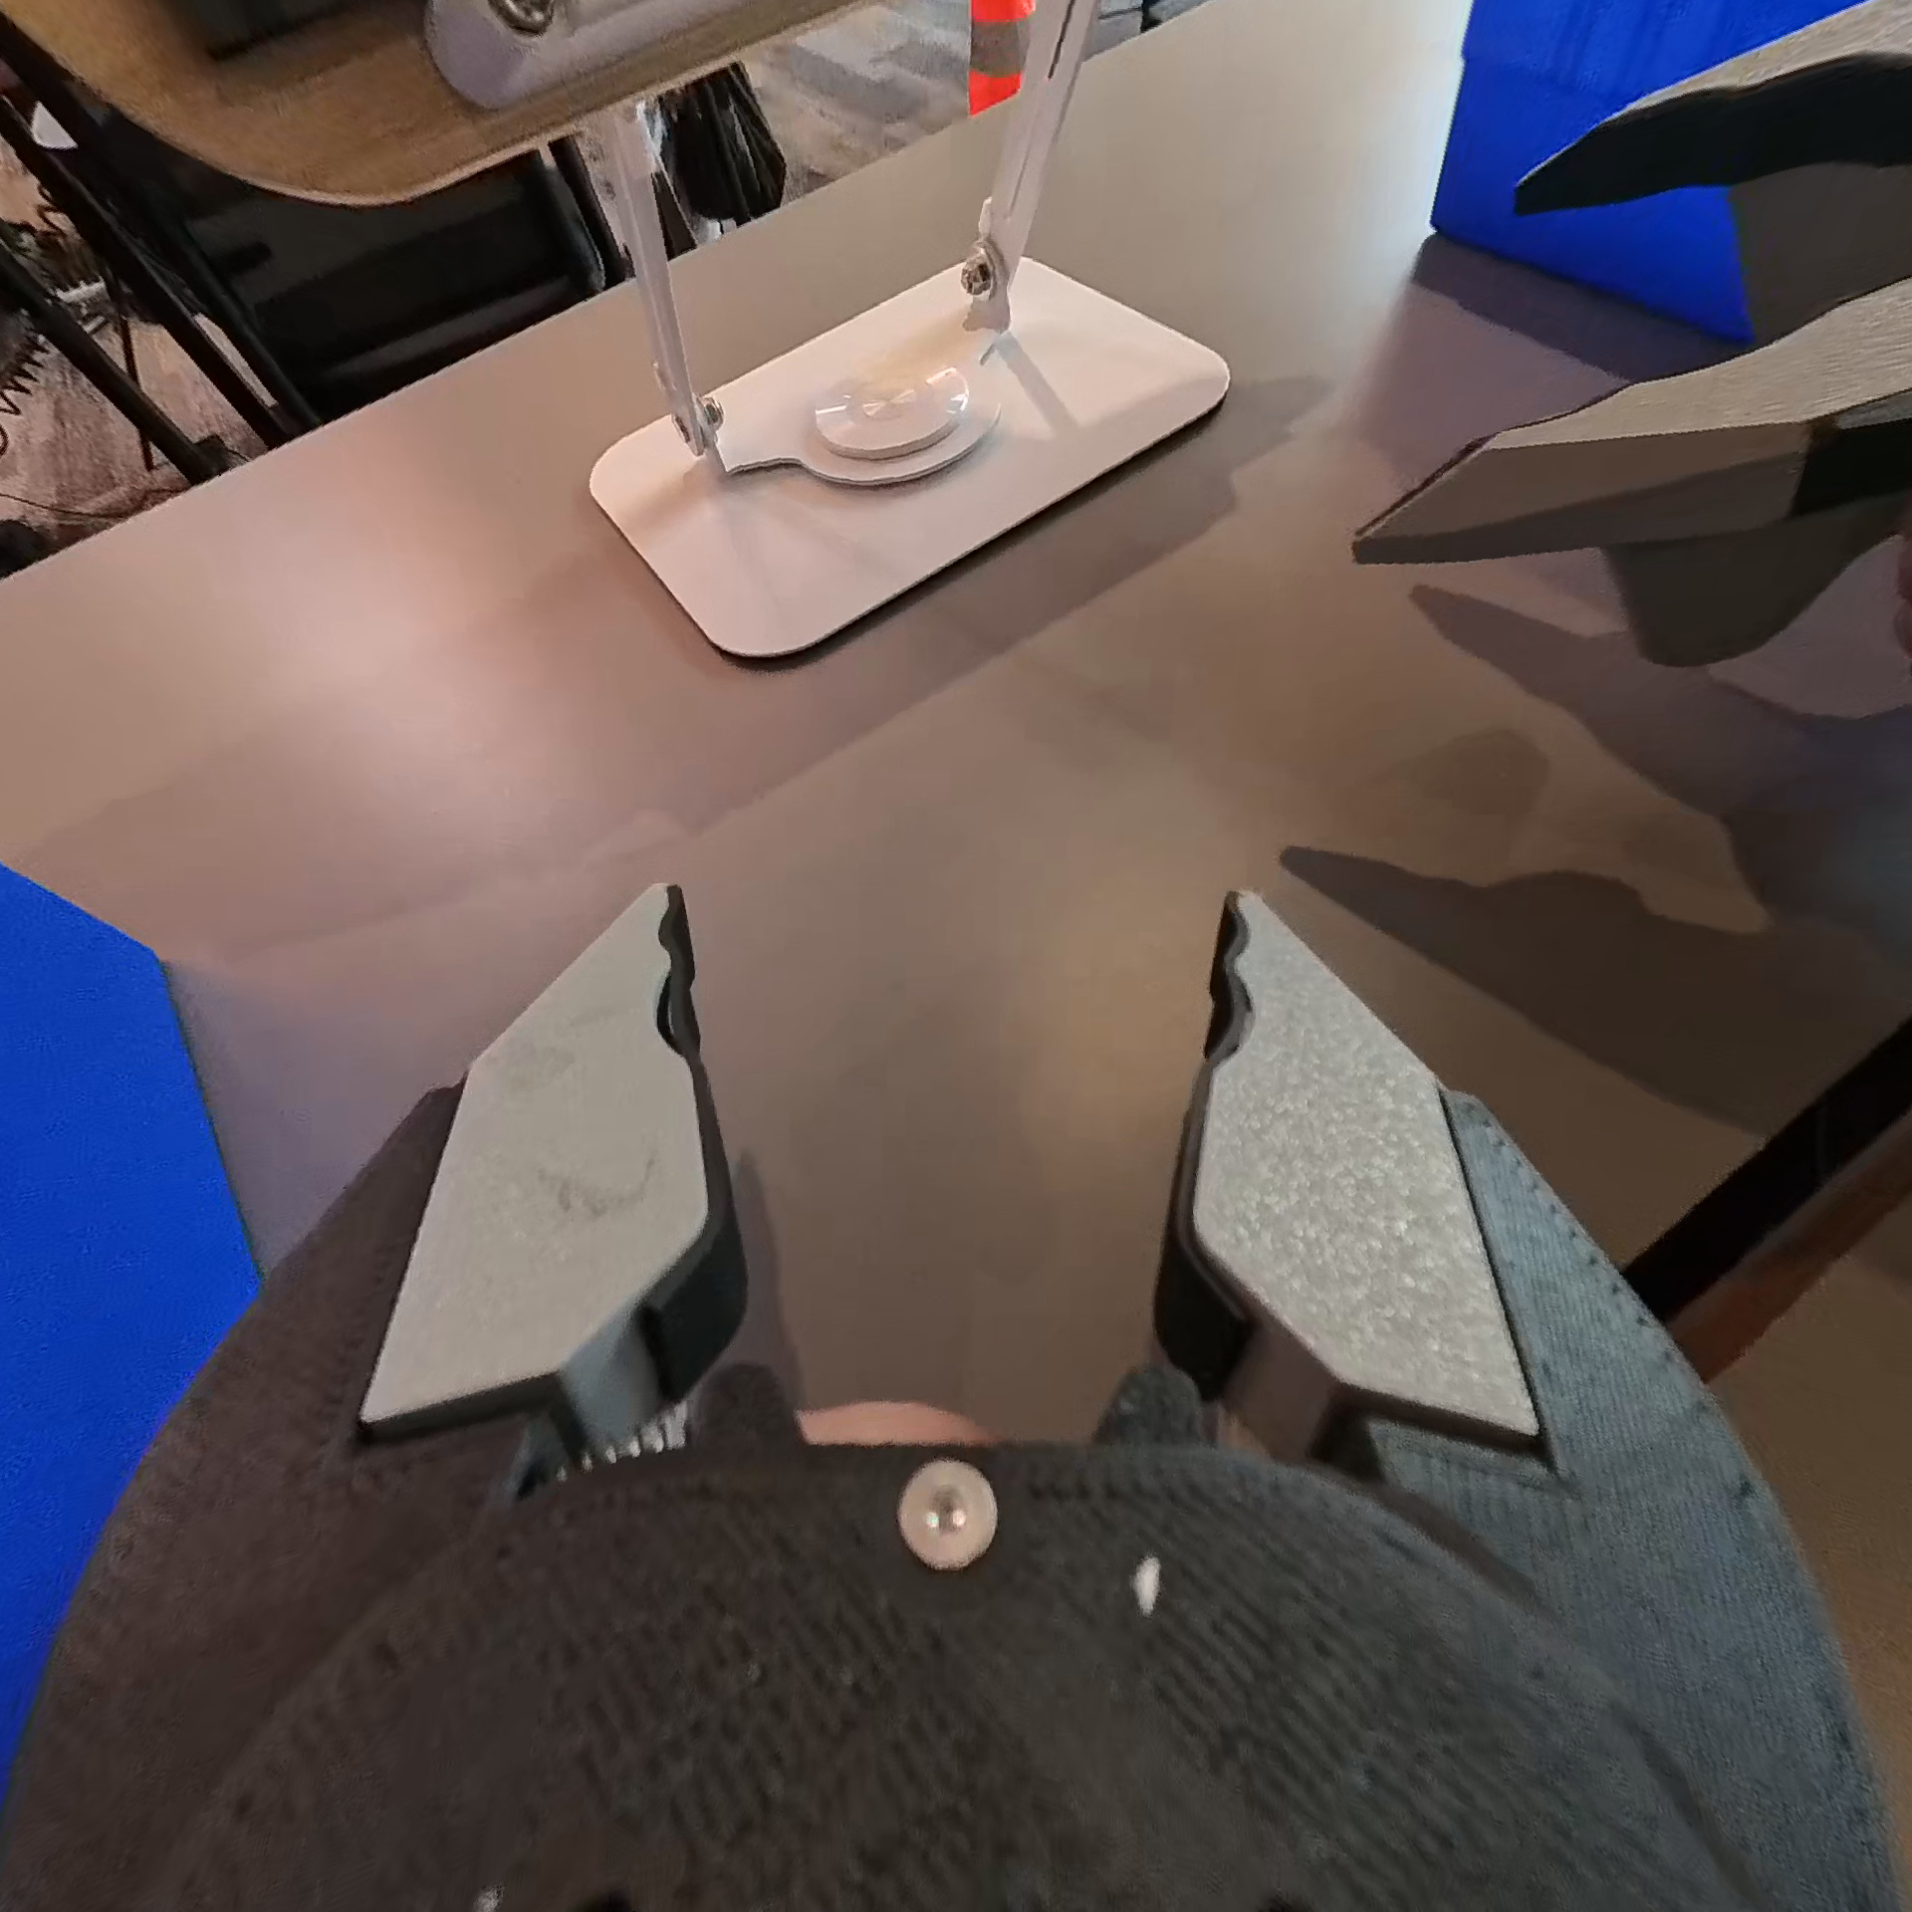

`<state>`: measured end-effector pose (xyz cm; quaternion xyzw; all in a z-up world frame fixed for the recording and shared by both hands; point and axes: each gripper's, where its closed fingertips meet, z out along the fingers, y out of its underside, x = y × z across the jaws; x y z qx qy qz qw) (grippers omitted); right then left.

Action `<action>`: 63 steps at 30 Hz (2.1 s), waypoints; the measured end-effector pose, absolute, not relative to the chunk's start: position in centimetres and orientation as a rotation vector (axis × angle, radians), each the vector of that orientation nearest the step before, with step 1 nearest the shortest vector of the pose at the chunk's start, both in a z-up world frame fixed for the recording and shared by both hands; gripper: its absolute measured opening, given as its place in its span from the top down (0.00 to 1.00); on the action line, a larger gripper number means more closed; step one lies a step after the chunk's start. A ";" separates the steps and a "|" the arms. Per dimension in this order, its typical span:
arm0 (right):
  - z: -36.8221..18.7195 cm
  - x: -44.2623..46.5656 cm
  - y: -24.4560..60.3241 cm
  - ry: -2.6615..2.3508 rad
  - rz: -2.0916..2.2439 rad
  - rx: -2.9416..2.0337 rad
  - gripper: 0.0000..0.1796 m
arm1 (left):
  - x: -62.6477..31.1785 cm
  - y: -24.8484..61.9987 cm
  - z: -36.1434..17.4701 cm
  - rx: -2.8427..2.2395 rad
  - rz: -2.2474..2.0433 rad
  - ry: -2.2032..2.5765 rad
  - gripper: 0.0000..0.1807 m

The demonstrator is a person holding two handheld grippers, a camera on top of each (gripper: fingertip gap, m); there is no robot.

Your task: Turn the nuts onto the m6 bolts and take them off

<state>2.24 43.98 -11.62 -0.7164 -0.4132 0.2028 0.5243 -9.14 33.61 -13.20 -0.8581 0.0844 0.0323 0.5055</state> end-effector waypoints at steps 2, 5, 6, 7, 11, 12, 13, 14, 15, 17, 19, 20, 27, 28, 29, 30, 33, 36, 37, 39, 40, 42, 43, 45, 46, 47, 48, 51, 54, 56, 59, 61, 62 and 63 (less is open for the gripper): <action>-11.7 2.1 43.8 -1.000 0.486 -1.714 0.42 | -9.3 33.7 -13.4 -2.077 0.079 0.199 0.45; -11.7 1.9 43.5 -1.014 0.496 -1.712 0.42 | -9.3 33.7 -13.7 -2.085 0.086 0.204 0.45; -11.8 1.8 43.4 -1.020 0.498 -1.712 0.42 | -9.3 33.7 -13.7 -2.083 0.087 0.206 0.45; -11.8 1.7 43.2 -1.026 0.501 -1.711 0.42 | -9.3 33.7 -13.8 -2.086 0.087 0.206 0.45; -12.3 1.4 43.0 -1.049 0.506 -1.718 0.42 | -9.7 33.7 -14.4 -2.108 0.100 0.211 0.45; -12.4 1.4 42.9 -1.054 0.505 -1.722 0.42 | -9.9 33.8 -14.4 -2.109 0.104 0.208 0.45; -12.5 1.4 42.9 -1.057 0.506 -1.725 0.42 | -10.1 33.8 -14.4 -2.109 0.105 0.203 0.45; -12.6 1.3 42.9 -1.058 0.508 -1.726 0.42 | -10.3 33.8 -14.3 -2.108 0.101 0.196 0.45; -12.5 1.3 42.9 -1.056 0.510 -1.727 0.42 | -10.4 33.8 -14.3 -2.108 0.097 0.191 0.46; -12.4 1.4 42.9 -1.048 0.515 -1.725 0.42 | -10.9 33.8 -14.2 -2.106 0.102 0.191 0.46; -12.2 1.5 43.0 -1.038 0.522 -1.724 0.42 | -11.6 33.8 -14.1 -2.100 0.123 0.191 0.47; -12.2 1.6 43.0 -1.034 0.526 -1.725 0.42 | -11.9 33.8 -14.1 -2.102 0.121 0.188 0.47; -12.5 1.5 43.1 -1.035 0.537 -1.737 0.42 | -14.2 33.5 -13.9 -2.114 0.084 0.118 0.47; -12.5 1.5 43.1 -1.034 0.539 -1.737 0.42 | -14.5 33.5 -13.9 -2.117 0.078 0.117 0.47; -12.4 1.5 43.0 -1.033 0.542 -1.736 0.42 | -14.8 33.4 -13.8 -2.114 0.067 0.110 0.47; -12.3 1.5 43.0 -1.032 0.546 -1.734 0.42 | -15.1 33.3 -13.7 -2.111 0.054 0.095 0.47; -12.2 1.5 42.9 -1.035 0.548 -1.728 0.42 | -15.7 33.1 -13.4 -2.104 0.032 0.070 0.47; -12.2 1.4 42.8 -1.042 0.540 -1.722 0.42 | -16.0 33.0 -13.5 -2.106 0.044 0.068 0.47; -12.2 1.4 42.8 -1.042 0.538 -1.721 0.42 | -15.9 33.0 -13.5 -2.108 0.038 0.071 0.47; -12.2 1.4 42.8 -1.041 0.540 -1.723 0.42 | -15.5 33.1 -13.7 -2.112 0.039 0.082 0.47; -12.2 1.5 42.8 -1.039 0.542 -1.724 0.42 | -15.2 33.1 -13.8 -2.113 0.037 0.091 0.48; -12.1 1.5 42.9 -1.036 0.545 -1.725 0.42 | -14.5 33.1 -14.0 -2.117 0.034 0.114 0.48; -12.1 1.5 42.9 -1.035 0.546 -1.724 0.42 | -14.2 33.1 -14.0 -2.118 0.035 0.128 0.48; -12.0 1.5 42.9 -1.031 0.547 -1.720 0.42 | -13.6 33.1 -14.0 -2.116 0.036 0.147 0.48; -11.9 1.5 42.9 -1.031 0.547 -1.718 0.42 | -13.3 33.1 -14.1 -2.116 0.031 0.154 0.48; -11.9 1.5 42.9 -1.030 0.546 -1.717 0.42 | -13.1 33.1 -14.1 -2.118 0.028 0.160 0.48; -11.9 1.6 42.9 -1.030 0.545 -1.717 0.42 | -13.0 33.1 -14.2 -2.119 0.030 0.165 0.48; -11.9 1.6 42.9 -1.026 0.549 -1.719 0.42 | -12.8 33.2 -14.2 -2.118 0.029 0.163 0.48; -11.9 1.6 43.0 -1.024 0.555 -1.723 0.42 | -12.8 33.2 -14.5 -2.124 0.023 0.161 0.48; -11.9 1.6 42.9 -1.024 0.563 -1.724 0.42 | -12.7 33.2 -14.6 -2.130 0.021 0.163 0.48; -11.9 1.4 42.6 -1.032 0.576 -1.723 0.42 | -12.5 33.2 -14.6 -2.125 0.003 0.160 0.48; -11.9 1.3 42.4 -1.043 0.580 -1.718 0.42 | -12.2 33.2 -14.7 -2.130 -0.005 0.164 0.48; -11.9 1.2 42.2 -1.050 0.581 -1.713 0.42 | -12.0 33.1 -14.6 -2.131 -0.008 0.168 0.48; -11.8 1.1 42.1 -1.057 0.580 -1.707 0.42 | -11.8 33.1 -14.6 -2.128 -0.012 0.175 0.48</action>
